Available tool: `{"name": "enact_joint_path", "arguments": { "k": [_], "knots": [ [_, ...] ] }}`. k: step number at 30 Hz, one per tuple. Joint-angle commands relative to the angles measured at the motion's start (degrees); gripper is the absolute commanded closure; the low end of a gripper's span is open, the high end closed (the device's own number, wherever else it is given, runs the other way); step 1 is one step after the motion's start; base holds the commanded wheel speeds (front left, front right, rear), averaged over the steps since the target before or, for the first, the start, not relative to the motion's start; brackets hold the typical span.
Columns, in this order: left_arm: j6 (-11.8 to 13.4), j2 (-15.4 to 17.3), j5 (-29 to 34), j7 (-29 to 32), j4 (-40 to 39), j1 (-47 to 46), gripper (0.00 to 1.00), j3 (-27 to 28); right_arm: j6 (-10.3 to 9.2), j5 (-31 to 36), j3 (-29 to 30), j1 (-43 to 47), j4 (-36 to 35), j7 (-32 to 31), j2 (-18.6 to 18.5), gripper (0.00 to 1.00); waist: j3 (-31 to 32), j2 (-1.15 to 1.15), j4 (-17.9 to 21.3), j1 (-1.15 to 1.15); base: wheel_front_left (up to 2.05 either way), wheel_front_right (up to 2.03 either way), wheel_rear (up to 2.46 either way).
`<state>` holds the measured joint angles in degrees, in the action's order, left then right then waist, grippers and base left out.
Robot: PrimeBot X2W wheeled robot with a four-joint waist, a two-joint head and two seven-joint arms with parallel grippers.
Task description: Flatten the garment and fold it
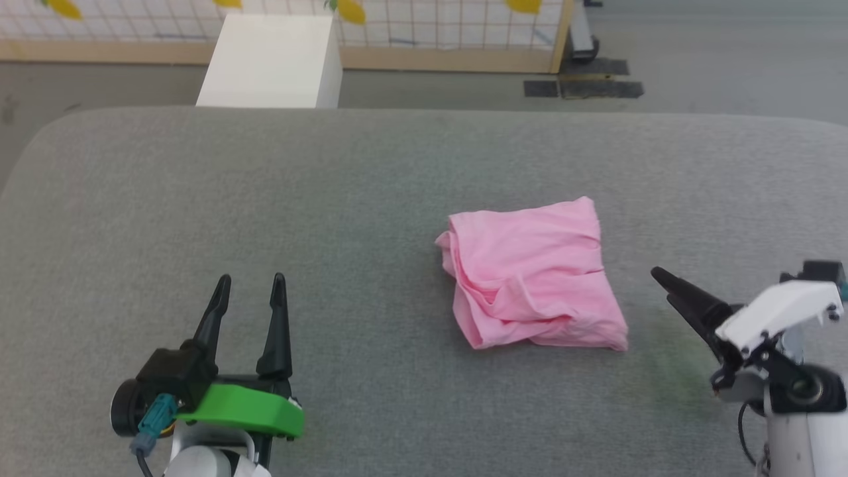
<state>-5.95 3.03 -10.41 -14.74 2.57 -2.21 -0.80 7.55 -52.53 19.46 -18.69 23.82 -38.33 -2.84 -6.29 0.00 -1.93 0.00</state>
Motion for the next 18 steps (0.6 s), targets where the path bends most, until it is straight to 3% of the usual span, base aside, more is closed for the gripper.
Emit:
{"name": "enact_joint_path", "arguments": {
  "k": [1, 11, 18],
  "knots": [
    [0.00, -0.15, -0.28, -0.26, -0.28, -1.38, 0.00, -0.14, -0.06, 1.36, 1.56, -2.81, 2.49, -2.71, -0.05, 0.00, -1.82, 0.00, -1.86, 0.00, 0.00, 0.00, 0.00],
    [0.20, -0.15, -0.82, -0.26, -0.48, -3.60, 0.00, -1.37, -0.06, 13.80, 6.85, -13.14, 11.49, -15.35, -0.07, 0.00, -5.27, 0.00, -5.78, 0.00, 0.00, 0.00, 0.00],
    [0.37, -0.15, -0.80, -0.26, -0.40, -4.03, 0.00, -1.74, -0.06, 13.89, 1.98, -15.29, 13.63, -19.34, -0.05, 0.00, -5.85, 0.00, -7.01, 0.00, 0.00, 0.00, 0.00]
  ]
}}
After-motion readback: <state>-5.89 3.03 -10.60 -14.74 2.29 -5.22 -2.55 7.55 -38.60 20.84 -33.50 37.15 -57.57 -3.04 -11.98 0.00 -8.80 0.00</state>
